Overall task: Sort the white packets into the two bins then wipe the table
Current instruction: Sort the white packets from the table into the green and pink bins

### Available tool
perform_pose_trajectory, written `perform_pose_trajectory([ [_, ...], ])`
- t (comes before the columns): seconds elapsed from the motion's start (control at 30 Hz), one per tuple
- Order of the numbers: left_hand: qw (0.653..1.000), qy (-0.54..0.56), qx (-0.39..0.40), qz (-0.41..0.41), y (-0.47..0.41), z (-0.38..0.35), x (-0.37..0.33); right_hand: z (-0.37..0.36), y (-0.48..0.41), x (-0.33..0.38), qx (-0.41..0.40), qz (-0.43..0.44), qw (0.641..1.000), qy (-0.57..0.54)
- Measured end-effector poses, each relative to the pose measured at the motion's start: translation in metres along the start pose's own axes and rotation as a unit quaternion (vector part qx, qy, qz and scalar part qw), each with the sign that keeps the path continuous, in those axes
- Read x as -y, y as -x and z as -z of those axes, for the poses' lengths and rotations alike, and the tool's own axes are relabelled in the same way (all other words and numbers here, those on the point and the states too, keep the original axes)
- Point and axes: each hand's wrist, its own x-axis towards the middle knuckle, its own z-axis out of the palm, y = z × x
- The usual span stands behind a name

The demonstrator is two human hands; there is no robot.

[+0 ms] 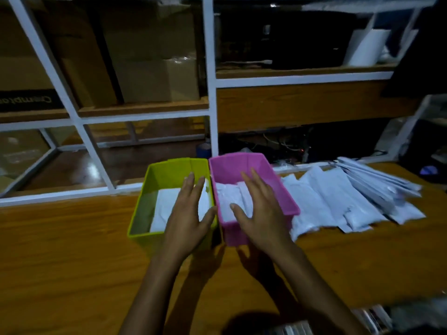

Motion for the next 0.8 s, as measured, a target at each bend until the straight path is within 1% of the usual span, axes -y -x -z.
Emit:
perform_pose_trajectory([
  [0.1, 0.999, 0.035, -0.013, -0.026, 0.029, -0.029, -0.047, 0.04, 0.048, -0.015, -0.027, -0.026, 0.999, 0.004],
  [0.23, 0.997, 0.059, -0.008, -0.053, 0.061, -0.067, -0.098, 0.087, 0.099, -0.045, -0.047, -0.049, 0.998, 0.013],
  [0.4, 0.996, 0.074, 0.007, -0.053, 0.068, -0.108, -0.141, 0.131, 0.131, -0.083, -0.05, -0.09, 0.994, 0.024],
  [0.6, 0.996, 0.066, 0.035, -0.049, 0.039, -0.155, -0.172, 0.167, 0.125, -0.13, -0.067, -0.116, 0.99, 0.036],
  [0.8, 0.995, 0.08, 0.044, -0.041, -0.018, -0.217, -0.181, 0.189, 0.084, -0.192, -0.083, -0.134, 0.986, 0.061],
])
